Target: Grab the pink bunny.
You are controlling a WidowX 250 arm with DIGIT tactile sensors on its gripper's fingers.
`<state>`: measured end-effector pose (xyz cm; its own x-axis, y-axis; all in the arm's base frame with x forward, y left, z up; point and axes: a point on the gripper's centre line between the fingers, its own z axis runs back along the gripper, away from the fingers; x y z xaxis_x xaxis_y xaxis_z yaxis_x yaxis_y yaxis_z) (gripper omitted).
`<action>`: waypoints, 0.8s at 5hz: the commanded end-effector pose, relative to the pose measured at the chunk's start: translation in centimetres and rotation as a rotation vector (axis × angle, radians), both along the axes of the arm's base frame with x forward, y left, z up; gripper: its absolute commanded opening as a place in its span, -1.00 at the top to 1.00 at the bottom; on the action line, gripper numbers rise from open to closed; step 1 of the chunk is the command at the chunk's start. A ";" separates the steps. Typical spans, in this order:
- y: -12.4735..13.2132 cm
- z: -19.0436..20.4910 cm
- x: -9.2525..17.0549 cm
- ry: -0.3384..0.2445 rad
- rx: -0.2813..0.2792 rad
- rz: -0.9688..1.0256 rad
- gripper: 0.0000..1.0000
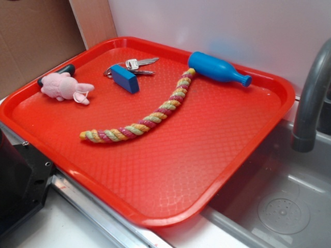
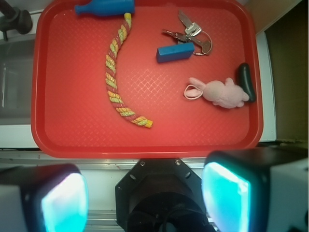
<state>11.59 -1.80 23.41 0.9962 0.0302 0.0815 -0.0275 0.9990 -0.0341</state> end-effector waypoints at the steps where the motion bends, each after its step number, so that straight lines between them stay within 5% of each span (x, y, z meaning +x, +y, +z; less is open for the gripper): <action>1: 0.0 0.0 0.0 0.000 0.000 0.000 -1.00; 3: 2.1 -1.7 1.2 0.009 -0.066 0.501 -1.00; 4: 3.5 -3.0 2.1 0.010 -0.156 0.750 -1.00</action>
<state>13.73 1.59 19.91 0.7027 0.7115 -0.0032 -0.7027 0.6933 -0.1597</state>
